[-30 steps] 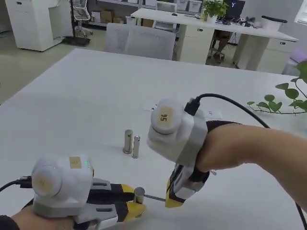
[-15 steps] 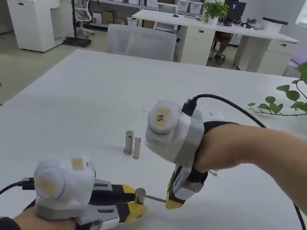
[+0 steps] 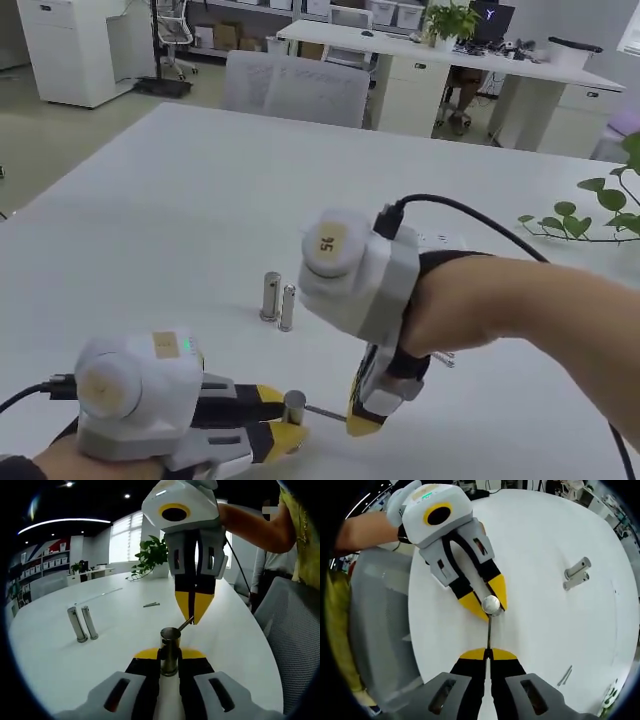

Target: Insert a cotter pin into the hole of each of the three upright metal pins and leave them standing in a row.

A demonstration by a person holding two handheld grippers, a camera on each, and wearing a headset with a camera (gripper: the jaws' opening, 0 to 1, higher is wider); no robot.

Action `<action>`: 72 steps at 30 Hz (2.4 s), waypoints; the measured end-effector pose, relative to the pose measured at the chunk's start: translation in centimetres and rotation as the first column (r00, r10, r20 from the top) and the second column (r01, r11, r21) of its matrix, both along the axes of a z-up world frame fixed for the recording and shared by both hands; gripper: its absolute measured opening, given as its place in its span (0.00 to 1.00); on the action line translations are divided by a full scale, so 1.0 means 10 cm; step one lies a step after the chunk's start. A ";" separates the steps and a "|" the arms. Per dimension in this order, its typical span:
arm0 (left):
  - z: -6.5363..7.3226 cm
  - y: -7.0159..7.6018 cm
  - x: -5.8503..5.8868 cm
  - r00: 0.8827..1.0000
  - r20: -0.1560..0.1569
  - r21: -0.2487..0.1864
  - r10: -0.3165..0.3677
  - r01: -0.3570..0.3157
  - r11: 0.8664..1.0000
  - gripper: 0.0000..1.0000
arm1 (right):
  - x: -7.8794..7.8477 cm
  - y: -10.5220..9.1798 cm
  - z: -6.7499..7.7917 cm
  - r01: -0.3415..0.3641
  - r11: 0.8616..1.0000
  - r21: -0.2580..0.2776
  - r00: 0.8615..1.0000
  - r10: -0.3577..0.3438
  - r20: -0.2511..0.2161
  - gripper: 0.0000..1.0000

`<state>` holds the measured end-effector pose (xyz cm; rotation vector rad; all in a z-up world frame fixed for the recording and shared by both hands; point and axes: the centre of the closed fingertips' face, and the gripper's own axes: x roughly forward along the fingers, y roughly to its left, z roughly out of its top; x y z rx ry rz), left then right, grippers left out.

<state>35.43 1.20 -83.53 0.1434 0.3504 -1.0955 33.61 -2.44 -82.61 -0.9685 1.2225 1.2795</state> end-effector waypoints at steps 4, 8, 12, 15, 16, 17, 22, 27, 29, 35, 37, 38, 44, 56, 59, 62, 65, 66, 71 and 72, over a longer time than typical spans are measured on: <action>0.00 0.00 0.00 1.000 0.001 0.002 0.000 0.000 1.000 0.11 | 0.00 0.00 0.00 0.003 1.000 -0.009 1.000 -0.003 0.000 0.03; 0.00 0.00 0.01 1.000 0.002 0.002 0.000 0.000 1.000 0.11 | 0.01 0.00 0.00 0.003 1.000 -0.012 1.000 -0.003 0.002 0.03; 0.00 -0.01 0.01 1.000 0.004 0.001 0.000 0.000 1.000 0.11 | 0.01 -0.01 0.00 0.005 1.000 -0.029 1.000 -0.005 0.000 0.03; 0.00 -0.01 0.02 1.000 0.002 -0.001 0.003 -0.003 1.000 0.11 | 0.02 -0.01 -0.02 0.000 0.999 -0.036 1.000 0.000 -0.003 0.03; 0.00 -0.01 0.02 1.000 0.000 -0.003 0.003 -0.003 1.000 0.11 | 0.01 -0.01 -0.02 0.002 0.999 -0.036 1.000 -0.002 -0.004 0.03; 0.00 -0.01 0.02 1.000 0.002 -0.002 0.003 -0.003 1.000 0.11 | 0.01 -0.01 -0.02 0.002 0.999 -0.036 1.000 -0.002 -0.005 0.03; -0.01 -0.02 0.02 1.000 0.003 -0.001 0.002 -0.002 1.000 0.11 | 0.01 -0.02 -0.03 0.000 0.999 -0.037 1.000 0.000 -0.009 0.02; 0.00 -0.02 0.02 1.000 0.004 0.000 0.002 -0.002 1.000 0.11 | -0.01 -0.02 -0.05 -0.008 0.999 -0.042 1.000 0.007 -0.012 0.02; 0.00 -0.02 0.02 1.000 0.003 0.000 0.002 -0.002 1.000 0.11 | -0.02 -0.01 -0.05 -0.008 0.999 -0.043 1.000 0.008 -0.011 0.02; 0.00 -0.01 0.02 1.000 0.005 -0.001 0.001 -0.001 1.000 0.11 | 0.00 -0.02 -0.02 -0.004 0.999 -0.037 1.000 0.003 -0.005 0.02; 0.00 -0.01 0.02 1.000 0.004 -0.002 0.002 -0.002 1.000 0.11 | 0.01 -0.02 -0.01 -0.002 0.999 -0.035 1.000 0.002 -0.002 0.02; 0.00 -0.01 0.02 1.000 0.004 -0.002 0.002 -0.002 1.000 0.11 | 0.01 -0.02 0.00 -0.003 0.999 -0.035 1.000 0.002 0.000 0.03; 0.00 -0.01 0.02 1.000 0.005 0.000 0.002 -0.002 1.000 0.11 | 0.01 -0.01 0.02 -0.007 0.999 -0.037 1.000 0.007 0.007 0.03; 0.00 -0.01 0.02 1.000 0.007 0.001 0.002 -0.002 1.000 0.11 | 0.03 0.02 0.03 -0.012 0.999 -0.040 1.000 0.013 0.013 0.03; 0.00 -0.01 0.02 1.000 0.007 0.001 0.001 -0.001 1.000 0.11 | 0.03 0.03 0.03 -0.013 0.999 -0.041 1.000 0.013 0.011 0.03; 0.00 -0.01 0.02 1.000 0.009 0.002 0.000 0.000 1.000 0.11 | 0.03 0.05 0.03 -0.013 0.999 -0.040 1.000 0.013 0.010 0.03; 0.00 -0.02 0.01 1.000 0.010 0.002 -0.003 0.003 1.000 0.11 | 0.03 0.07 0.03 -0.016 0.999 -0.039 1.000 0.017 0.009 0.03; 0.00 -0.02 0.01 1.000 0.011 0.003 -0.004 0.004 1.000 0.11 | 0.03 0.08 0.03 -0.018 0.999 -0.039 1.000 0.018 0.010 0.03; 0.00 -0.02 0.01 1.000 0.011 0.005 -0.004 0.004 1.000 0.11 | 0.04 0.10 0.03 -0.025 0.999 -0.036 1.000 0.025 0.013 0.03; 0.00 -0.02 0.01 1.000 0.012 0.005 -0.004 0.004 1.000 0.11 | 0.04 0.11 0.03 -0.029 0.999 -0.034 0.999 0.030 0.018 0.03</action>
